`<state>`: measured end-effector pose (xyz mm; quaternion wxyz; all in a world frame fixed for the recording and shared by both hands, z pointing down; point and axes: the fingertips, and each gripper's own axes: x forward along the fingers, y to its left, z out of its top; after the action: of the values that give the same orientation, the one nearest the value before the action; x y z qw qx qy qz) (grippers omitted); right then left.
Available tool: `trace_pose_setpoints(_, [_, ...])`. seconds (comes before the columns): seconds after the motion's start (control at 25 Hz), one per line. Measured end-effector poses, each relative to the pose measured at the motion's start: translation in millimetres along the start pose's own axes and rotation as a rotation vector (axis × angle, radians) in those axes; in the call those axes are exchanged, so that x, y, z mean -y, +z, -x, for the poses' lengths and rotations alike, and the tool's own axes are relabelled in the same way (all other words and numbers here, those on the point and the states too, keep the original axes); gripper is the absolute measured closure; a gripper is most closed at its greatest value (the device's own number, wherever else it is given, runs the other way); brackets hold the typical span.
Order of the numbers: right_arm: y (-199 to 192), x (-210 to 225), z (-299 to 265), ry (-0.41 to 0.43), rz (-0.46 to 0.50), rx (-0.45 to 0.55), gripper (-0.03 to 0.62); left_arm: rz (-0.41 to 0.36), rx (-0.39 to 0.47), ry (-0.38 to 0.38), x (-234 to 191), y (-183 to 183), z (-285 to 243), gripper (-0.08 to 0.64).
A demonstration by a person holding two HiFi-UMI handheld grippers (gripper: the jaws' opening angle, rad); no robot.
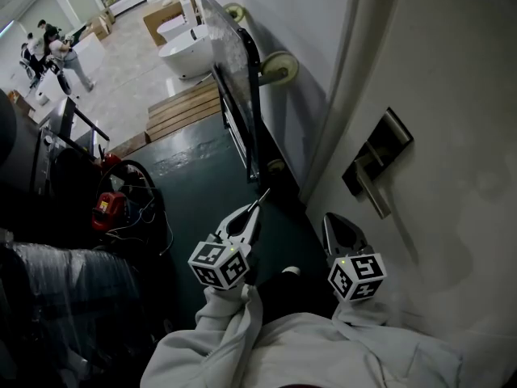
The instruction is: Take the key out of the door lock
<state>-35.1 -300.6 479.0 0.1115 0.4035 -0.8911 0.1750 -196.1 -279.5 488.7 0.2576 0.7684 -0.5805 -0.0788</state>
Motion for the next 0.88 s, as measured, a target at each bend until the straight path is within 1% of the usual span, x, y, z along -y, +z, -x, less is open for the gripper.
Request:
trace_pose_setpoints(0.16, [1, -6, -5, 0.021, 0.012, -0.002, 0.548, -0.113, -0.011, 0.057, -3, -2, 11, 0.534])
trace_pose_setpoints(0.28, [2, -10, -7, 0.030, 0.017, 0.004, 0.543, -0.191, -0.020, 0.078, 0, -3, 18, 0.534])
trace_pose_setpoints(0.36, [3, -11, -8, 0.033, 0.021, 0.008, 0.541, -0.227, -0.026, 0.083, 2, -5, 20, 0.534])
trace_pose_setpoints(0.56, [8, -7, -7, 0.017, 0.040, 0.026, 0.541, -0.230, -0.025, 0.073, 5, -8, 21, 0.534])
trace_pose_setpoints(0.68, [10, -6, -3, 0.007, 0.044, 0.037, 0.541, -0.219, -0.019, 0.074, 6, -8, 23, 0.534])
trace_pose_setpoints(0.88, [7, 0, 0, -0.006, 0.042, 0.029, 0.541, -0.211, -0.012, 0.064, 11, -8, 20, 0.534])
